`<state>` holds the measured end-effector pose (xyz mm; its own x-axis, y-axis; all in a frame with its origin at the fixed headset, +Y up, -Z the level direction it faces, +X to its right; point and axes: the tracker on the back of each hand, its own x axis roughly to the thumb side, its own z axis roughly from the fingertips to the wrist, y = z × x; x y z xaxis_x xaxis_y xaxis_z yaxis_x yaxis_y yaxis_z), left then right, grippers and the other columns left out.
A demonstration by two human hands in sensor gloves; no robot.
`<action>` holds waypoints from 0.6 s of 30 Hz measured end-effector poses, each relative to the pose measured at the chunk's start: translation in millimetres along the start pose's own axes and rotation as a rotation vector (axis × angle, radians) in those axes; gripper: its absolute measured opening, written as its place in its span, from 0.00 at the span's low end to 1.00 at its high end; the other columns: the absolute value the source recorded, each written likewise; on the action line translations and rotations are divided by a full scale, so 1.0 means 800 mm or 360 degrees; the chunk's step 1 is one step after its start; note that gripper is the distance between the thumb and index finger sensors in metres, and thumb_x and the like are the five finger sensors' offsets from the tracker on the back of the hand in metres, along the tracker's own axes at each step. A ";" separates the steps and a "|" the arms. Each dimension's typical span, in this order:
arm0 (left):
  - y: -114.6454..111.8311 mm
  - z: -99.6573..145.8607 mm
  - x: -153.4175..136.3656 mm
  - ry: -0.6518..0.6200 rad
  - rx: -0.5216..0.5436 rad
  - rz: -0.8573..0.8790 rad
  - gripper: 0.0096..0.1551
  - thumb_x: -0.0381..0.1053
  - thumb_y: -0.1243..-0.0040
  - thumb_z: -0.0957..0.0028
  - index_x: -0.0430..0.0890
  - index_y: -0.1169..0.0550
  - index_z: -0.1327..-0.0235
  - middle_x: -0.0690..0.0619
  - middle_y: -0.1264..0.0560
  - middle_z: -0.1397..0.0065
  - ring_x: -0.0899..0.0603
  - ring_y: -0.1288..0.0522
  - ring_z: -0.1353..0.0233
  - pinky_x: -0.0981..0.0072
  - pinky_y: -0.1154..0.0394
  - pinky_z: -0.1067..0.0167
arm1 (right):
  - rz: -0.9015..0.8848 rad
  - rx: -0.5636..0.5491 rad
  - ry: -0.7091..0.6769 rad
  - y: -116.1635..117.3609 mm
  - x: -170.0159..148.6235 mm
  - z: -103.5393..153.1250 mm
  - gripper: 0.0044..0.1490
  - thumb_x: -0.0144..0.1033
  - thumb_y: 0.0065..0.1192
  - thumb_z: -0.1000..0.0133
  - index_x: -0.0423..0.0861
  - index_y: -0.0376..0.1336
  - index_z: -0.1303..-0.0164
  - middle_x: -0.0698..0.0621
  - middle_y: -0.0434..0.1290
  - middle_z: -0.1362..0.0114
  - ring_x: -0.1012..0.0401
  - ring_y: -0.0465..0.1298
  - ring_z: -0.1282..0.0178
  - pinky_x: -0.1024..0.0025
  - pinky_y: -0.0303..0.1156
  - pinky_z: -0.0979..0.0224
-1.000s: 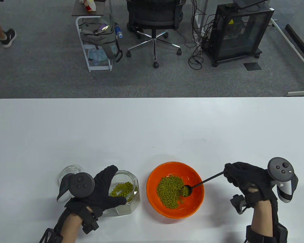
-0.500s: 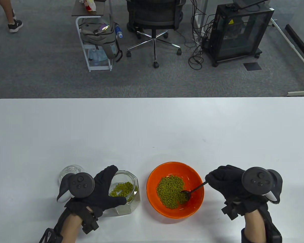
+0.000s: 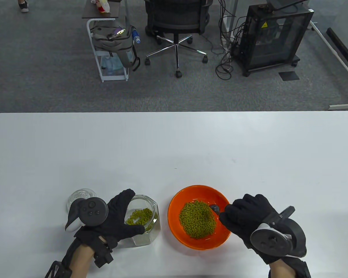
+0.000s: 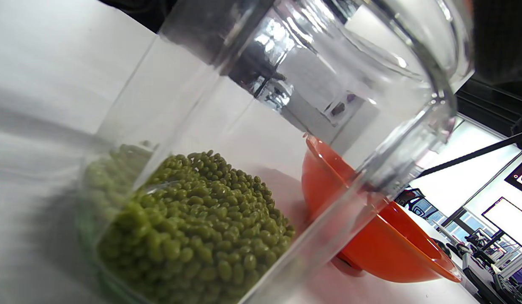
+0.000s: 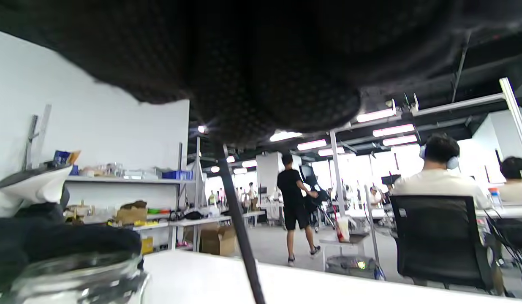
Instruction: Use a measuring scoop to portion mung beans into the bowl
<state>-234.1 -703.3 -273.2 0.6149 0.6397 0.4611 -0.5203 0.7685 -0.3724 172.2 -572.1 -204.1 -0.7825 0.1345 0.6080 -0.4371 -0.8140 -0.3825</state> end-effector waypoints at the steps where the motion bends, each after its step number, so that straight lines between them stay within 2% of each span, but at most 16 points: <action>1: 0.000 0.000 0.000 0.0000 -0.0001 0.0000 0.77 0.84 0.36 0.53 0.33 0.56 0.21 0.28 0.52 0.17 0.20 0.43 0.20 0.20 0.43 0.28 | -0.0019 -0.0026 0.0030 0.000 -0.003 0.001 0.26 0.51 0.79 0.53 0.39 0.83 0.66 0.43 0.86 0.61 0.52 0.82 0.68 0.57 0.79 0.59; 5: 0.000 0.000 0.000 -0.0001 -0.0002 0.0000 0.77 0.84 0.36 0.53 0.33 0.56 0.21 0.28 0.52 0.17 0.20 0.43 0.20 0.20 0.43 0.28 | -0.0112 -0.0060 0.0085 0.001 -0.020 0.004 0.26 0.51 0.78 0.52 0.38 0.83 0.65 0.43 0.86 0.61 0.52 0.82 0.69 0.57 0.78 0.59; 10: 0.000 0.000 0.000 0.0000 -0.0001 0.0000 0.77 0.84 0.36 0.53 0.34 0.56 0.21 0.28 0.52 0.17 0.20 0.43 0.20 0.20 0.44 0.28 | -0.0257 -0.0211 0.0259 -0.006 -0.047 0.010 0.26 0.52 0.76 0.51 0.39 0.83 0.66 0.44 0.86 0.62 0.53 0.82 0.70 0.58 0.79 0.60; 18: 0.000 0.000 0.000 0.0001 -0.0002 -0.0005 0.76 0.84 0.36 0.53 0.33 0.56 0.21 0.28 0.52 0.17 0.20 0.43 0.20 0.20 0.44 0.28 | -0.0523 -0.0275 0.0500 0.003 -0.084 0.017 0.26 0.53 0.73 0.49 0.40 0.82 0.67 0.45 0.86 0.64 0.55 0.82 0.71 0.60 0.79 0.62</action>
<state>-234.1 -702.9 -272.9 0.6168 0.6374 0.4618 -0.5177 0.7704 -0.3720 229.6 -590.4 -236.1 -0.6750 0.5546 0.4867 -0.7300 -0.5978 -0.3312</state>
